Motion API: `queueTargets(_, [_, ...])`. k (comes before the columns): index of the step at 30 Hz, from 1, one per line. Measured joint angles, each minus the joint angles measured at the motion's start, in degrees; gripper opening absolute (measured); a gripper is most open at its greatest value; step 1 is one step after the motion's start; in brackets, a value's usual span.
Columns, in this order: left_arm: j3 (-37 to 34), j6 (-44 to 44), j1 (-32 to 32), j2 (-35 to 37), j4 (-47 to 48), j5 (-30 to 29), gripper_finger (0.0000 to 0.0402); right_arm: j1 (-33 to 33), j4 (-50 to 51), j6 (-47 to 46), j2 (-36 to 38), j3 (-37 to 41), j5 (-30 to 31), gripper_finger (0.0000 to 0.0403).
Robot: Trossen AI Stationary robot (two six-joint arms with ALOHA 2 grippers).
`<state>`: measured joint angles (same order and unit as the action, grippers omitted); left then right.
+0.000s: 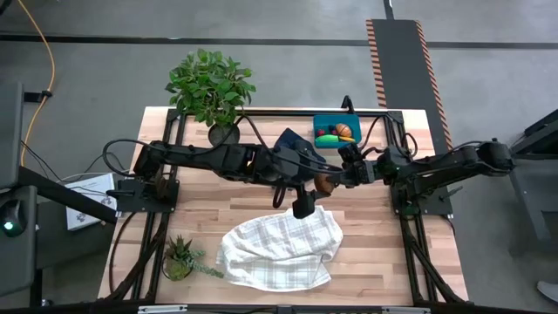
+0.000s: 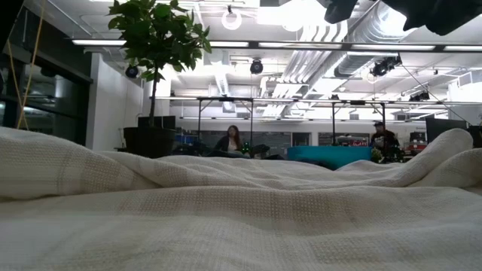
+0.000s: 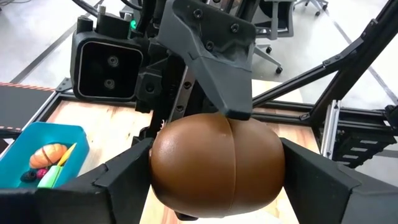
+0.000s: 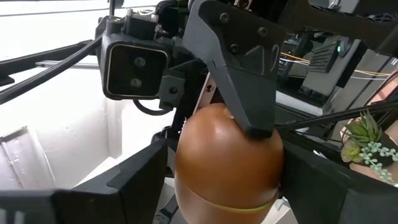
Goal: Pick and placing Produce into tupperware
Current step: Put the brown kiwi into the blue bin
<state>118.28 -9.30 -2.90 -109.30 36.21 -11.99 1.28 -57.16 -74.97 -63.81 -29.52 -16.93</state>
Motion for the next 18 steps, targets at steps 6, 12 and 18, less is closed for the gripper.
queueTargets(6, [0.0, 0.0, 0.0, 0.0, 0.0, 0.4, 0.0293, 0.0, 0.3, 0.0, 0.0, 0.0, 0.0, 0.025])
queueTargets(12, [0.0, 0.0, 0.0, 0.0, 0.0, 0.5, 0.0294, 0.0, 0.3, 0.0, 0.0, 0.0, 0.0, 0.023])
queueTargets(18, [0.0, 0.0, 0.0, 0.0, 0.1, 0.5, 0.0297, 0.0, 0.3, 0.3, 0.0, 0.0, 0.0, 0.0229])
